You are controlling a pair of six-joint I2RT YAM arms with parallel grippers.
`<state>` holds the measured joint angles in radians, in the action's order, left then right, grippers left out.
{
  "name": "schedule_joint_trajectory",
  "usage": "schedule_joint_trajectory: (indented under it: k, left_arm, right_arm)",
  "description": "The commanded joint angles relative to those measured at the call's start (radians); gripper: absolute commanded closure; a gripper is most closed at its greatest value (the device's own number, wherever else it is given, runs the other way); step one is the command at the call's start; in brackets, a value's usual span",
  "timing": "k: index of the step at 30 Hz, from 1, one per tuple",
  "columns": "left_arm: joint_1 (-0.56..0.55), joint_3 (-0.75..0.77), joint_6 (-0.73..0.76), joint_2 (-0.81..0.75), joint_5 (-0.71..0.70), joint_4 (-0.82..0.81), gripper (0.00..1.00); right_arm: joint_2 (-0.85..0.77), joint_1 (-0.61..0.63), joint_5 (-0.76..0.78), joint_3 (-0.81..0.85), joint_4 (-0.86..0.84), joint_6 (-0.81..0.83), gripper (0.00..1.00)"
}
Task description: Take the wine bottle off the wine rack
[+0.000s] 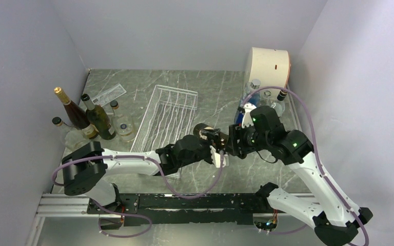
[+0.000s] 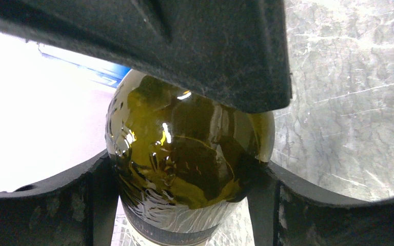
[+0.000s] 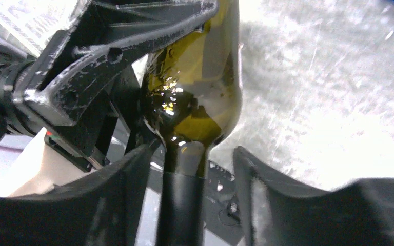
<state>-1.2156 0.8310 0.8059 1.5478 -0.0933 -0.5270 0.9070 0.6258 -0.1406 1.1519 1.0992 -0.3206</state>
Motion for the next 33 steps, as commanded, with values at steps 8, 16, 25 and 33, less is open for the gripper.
schedule_joint_trajectory:
  k: [8, 16, 25, 33]
  left_arm:
    - [0.016, 0.009, -0.384, -0.161, 0.024, -0.051, 0.88]
    - [0.114, 0.023, -0.689, -0.175, 0.132, 0.011, 0.89]
    - [0.131, 0.047, -0.809, -0.124, 0.155, 0.074, 0.90]
    - [0.133, 0.057, -0.865, -0.120, 0.187, 0.087, 0.90]
  right_arm:
    - [0.010, 0.005, 0.188, 0.089, -0.258, -0.054, 0.15]
    - [-0.040, 0.005, 0.132, 0.024, -0.433, -0.026, 0.14]
    - [0.007, 0.006, 0.096, -0.015, -0.522, 0.014, 0.15]
    - [0.052, 0.007, 0.007, -0.077, -0.570, 0.041, 0.45]
